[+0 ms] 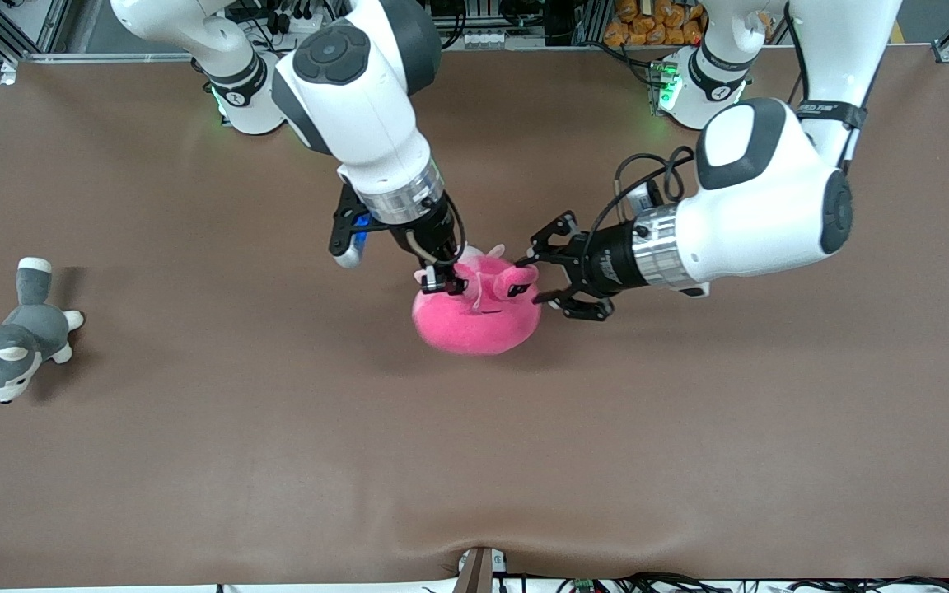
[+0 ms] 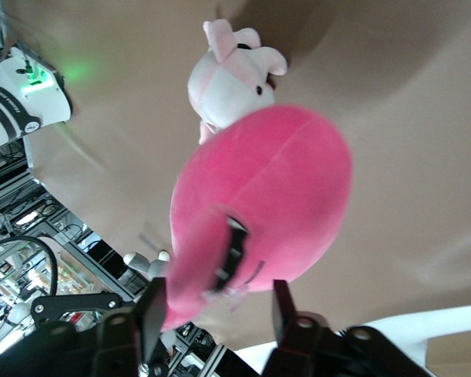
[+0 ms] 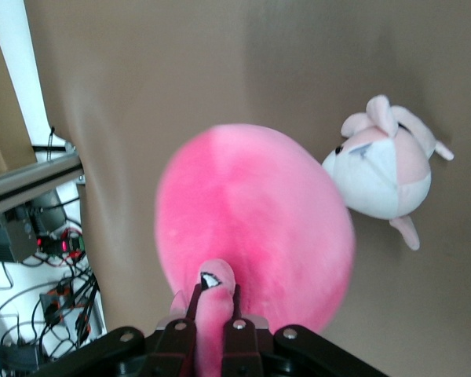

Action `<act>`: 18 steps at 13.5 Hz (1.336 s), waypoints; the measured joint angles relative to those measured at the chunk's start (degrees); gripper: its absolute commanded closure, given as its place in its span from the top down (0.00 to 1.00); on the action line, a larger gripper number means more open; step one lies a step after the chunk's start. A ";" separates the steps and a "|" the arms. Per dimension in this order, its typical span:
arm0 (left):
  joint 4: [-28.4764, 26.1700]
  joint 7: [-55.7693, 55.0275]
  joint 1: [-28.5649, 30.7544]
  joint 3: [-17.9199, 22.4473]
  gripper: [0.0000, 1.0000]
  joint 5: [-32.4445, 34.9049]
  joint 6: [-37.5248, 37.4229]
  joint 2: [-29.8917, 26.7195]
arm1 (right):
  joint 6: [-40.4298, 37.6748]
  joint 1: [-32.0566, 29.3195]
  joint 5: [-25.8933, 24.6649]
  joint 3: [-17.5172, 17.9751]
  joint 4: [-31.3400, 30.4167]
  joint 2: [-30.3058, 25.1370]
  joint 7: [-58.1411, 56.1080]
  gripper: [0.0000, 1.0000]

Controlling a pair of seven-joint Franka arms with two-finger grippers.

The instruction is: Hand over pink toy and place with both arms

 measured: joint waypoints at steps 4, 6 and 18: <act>2.92 14.61 1.12 -0.02 1.00 14.14 -1.75 -2.59 | -9.12 -3.78 -0.33 -0.30 0.34 -2.69 -0.02 0.00; 2.95 26.13 3.26 0.08 1.00 18.26 -6.44 -4.03 | -16.62 -7.43 -0.43 -0.38 0.36 -4.05 -1.73 0.00; 3.22 90.39 14.87 0.51 1.00 34.52 -26.50 -12.01 | -18.24 -39.89 4.66 -0.70 -16.96 -2.10 -54.69 0.00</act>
